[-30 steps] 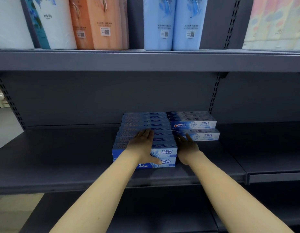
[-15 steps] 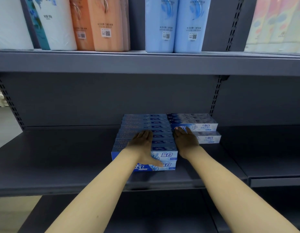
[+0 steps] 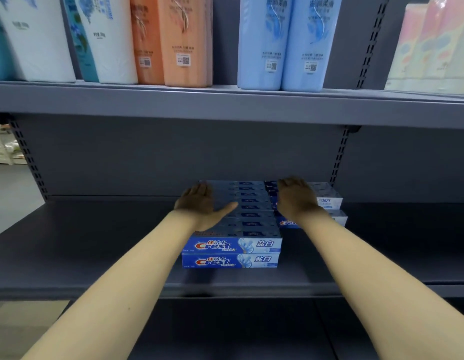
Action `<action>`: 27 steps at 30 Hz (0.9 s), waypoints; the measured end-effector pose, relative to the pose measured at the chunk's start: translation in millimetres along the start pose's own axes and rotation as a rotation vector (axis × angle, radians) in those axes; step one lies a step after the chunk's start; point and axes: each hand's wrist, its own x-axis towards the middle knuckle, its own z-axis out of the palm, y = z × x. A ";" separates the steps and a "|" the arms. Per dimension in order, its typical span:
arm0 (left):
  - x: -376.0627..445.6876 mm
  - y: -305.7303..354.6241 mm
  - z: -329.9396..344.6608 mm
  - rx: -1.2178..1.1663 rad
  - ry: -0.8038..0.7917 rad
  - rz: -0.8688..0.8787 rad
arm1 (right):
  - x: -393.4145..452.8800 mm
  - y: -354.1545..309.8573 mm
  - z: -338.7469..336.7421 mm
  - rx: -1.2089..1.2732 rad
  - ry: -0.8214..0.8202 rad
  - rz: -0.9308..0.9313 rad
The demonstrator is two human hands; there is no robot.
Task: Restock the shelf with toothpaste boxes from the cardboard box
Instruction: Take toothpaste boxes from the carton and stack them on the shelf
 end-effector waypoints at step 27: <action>60.6 -48.1 49.5 -0.377 0.038 0.030 | 19.8 -86.1 46.5 0.252 -0.189 -0.074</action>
